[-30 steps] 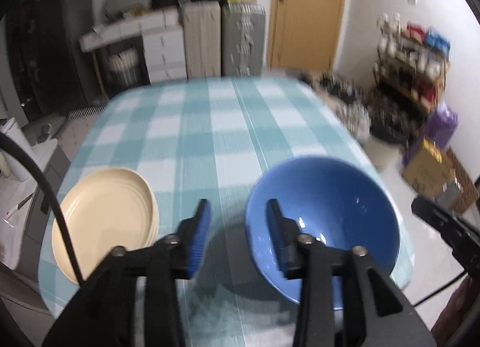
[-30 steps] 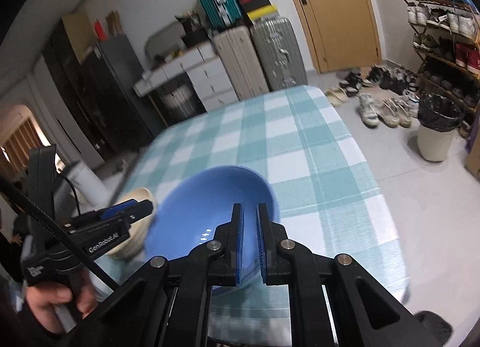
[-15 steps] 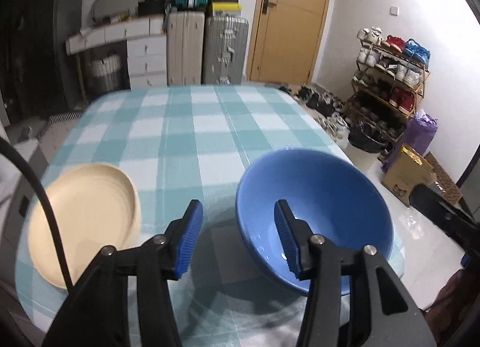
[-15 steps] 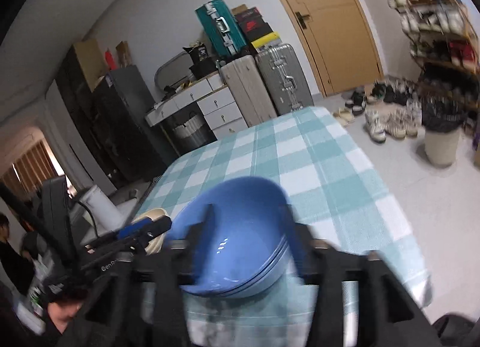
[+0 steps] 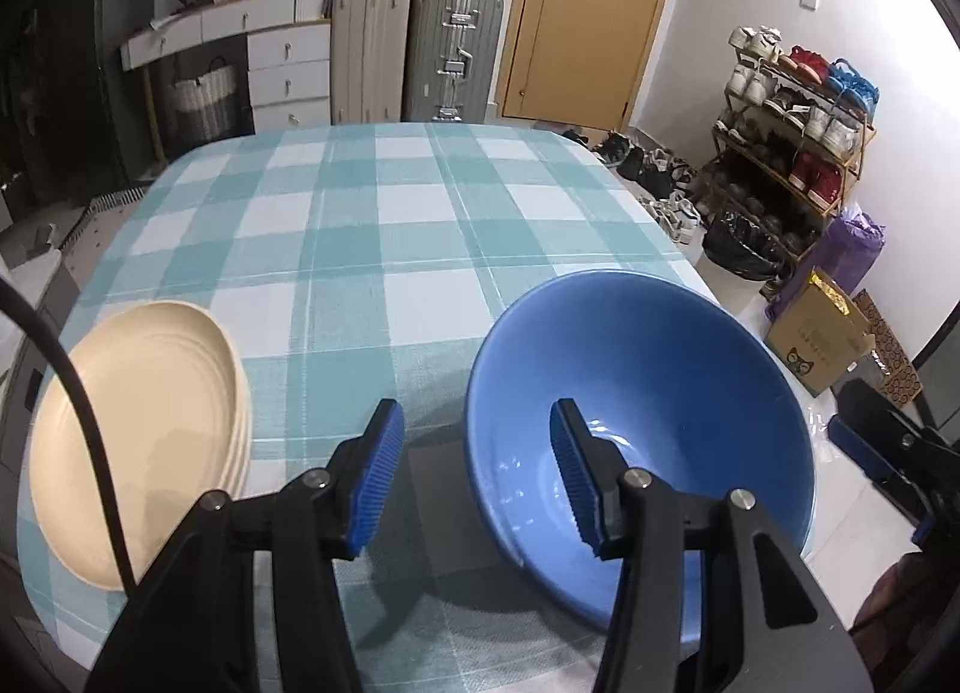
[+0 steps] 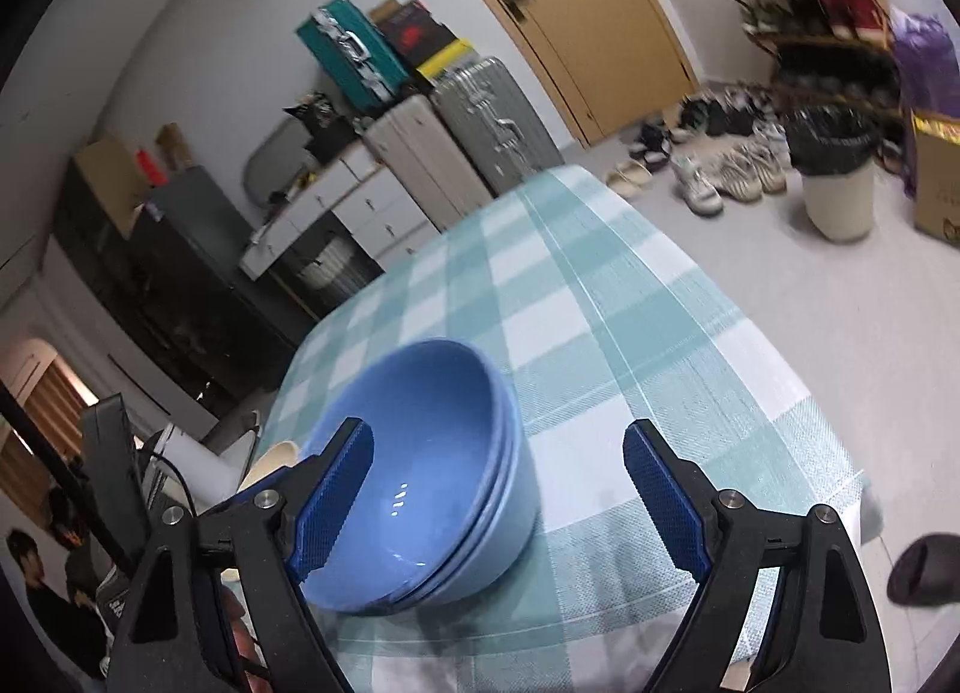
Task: Organize plates and bowls
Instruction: 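Reposition both open grippers around the rim of the bowl stack, then close both grippers on the rim of the three-bowl stack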
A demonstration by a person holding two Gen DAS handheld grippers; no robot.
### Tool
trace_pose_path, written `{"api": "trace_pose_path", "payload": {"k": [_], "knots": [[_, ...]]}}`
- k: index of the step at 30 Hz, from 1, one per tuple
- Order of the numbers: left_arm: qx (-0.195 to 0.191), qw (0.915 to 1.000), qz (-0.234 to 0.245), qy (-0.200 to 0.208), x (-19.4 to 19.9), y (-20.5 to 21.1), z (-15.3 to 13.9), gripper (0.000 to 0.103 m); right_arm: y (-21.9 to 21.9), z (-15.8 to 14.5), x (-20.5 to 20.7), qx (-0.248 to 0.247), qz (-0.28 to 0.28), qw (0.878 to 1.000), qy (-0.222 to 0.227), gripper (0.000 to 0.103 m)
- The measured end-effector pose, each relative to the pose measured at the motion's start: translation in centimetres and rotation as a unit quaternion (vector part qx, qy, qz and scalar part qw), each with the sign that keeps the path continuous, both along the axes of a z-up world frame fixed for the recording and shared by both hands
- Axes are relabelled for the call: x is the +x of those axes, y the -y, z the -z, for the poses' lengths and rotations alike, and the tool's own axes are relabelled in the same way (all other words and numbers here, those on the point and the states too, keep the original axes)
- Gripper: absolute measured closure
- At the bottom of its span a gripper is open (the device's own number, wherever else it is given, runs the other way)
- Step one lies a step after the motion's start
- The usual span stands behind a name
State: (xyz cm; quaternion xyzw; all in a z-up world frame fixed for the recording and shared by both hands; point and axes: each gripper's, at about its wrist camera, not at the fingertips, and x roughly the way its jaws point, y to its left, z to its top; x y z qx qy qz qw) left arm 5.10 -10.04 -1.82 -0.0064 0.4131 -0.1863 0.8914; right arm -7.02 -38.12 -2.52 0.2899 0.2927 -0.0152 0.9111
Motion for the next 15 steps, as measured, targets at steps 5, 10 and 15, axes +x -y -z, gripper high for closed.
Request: {"api": "trace_pose_path", "payload": {"k": [5,10,15], "knots": [[0.009,0.9990,-0.011,-0.041,1.7,0.0,1.2,0.052,1.0,1.3,2.0,0.036,-0.009,0.999,-0.030,0.015],[-0.057,0.9950,-0.012,-0.081,3.5,-0.9,1.6,0.052,1.0,2.7,4.1,0.061,-0.029,0.995,-0.070,0.019],[-0.063,0.9901,0.009,-0.125,4.8,-0.2,2.6,0.054,1.9,3.8,5.2,0.106,-0.035,0.990,-0.087,0.027]]}}
